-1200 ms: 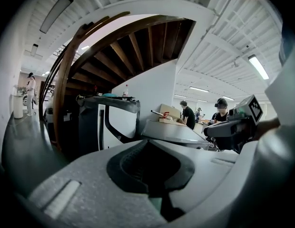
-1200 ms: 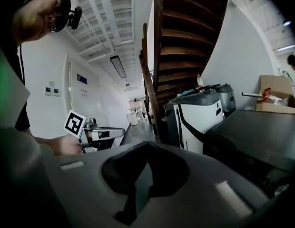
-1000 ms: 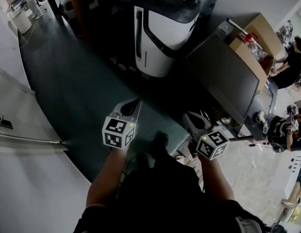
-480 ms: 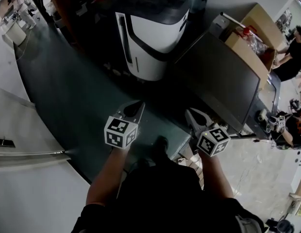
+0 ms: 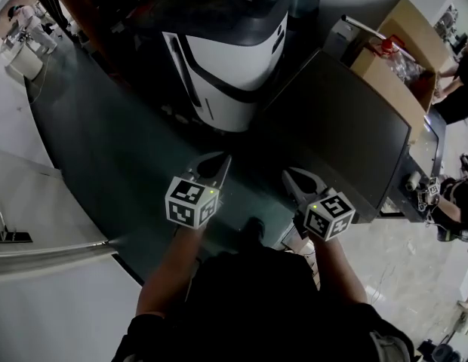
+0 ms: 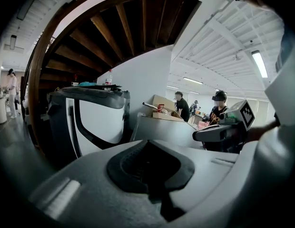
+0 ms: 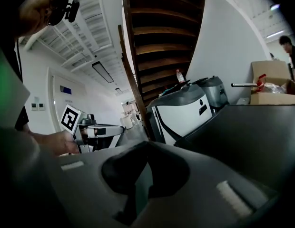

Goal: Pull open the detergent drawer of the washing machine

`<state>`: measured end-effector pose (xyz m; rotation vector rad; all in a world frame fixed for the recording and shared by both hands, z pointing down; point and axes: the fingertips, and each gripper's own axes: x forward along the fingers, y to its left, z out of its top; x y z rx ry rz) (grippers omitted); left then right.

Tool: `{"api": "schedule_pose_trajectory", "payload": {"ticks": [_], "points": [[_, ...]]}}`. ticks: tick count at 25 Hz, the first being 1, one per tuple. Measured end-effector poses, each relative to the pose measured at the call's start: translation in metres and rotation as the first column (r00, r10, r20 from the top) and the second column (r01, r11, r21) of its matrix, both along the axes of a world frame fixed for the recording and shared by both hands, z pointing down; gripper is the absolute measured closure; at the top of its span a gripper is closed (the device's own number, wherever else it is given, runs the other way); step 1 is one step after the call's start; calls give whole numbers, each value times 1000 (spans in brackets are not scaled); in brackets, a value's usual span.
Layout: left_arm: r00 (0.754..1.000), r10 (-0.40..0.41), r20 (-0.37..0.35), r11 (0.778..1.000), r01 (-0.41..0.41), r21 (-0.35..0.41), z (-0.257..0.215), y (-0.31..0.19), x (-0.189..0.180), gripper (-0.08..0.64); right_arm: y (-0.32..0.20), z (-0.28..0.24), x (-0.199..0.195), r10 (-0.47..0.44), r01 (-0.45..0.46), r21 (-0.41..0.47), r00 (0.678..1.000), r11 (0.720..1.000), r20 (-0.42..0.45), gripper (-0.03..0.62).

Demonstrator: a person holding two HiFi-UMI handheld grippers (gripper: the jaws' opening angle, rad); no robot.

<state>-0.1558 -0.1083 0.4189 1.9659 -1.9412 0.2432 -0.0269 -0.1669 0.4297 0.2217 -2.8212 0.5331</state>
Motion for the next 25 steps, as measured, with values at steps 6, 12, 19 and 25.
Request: {"api": "schedule_pose_trajectory", "payload": {"ticks": [6, 12, 19, 25], "points": [[1000, -13, 26, 1000, 13, 9, -10, -36, 0, 549, -33, 4, 6, -18, 18, -15, 1000, 1000, -11, 589], [998, 27, 62, 1000, -27, 7, -8, -62, -1, 548, -51, 15, 9, 26, -27, -35, 999, 999, -31, 589], [988, 125, 88, 991, -129, 38, -7, -95, -34, 549, -68, 20, -14, 139, -141, -15, 988, 990, -71, 589], [949, 302, 93, 952, -305, 19, 8, -117, -89, 549, -96, 15, -52, 379, -381, -15, 923, 924, -67, 589]]}}
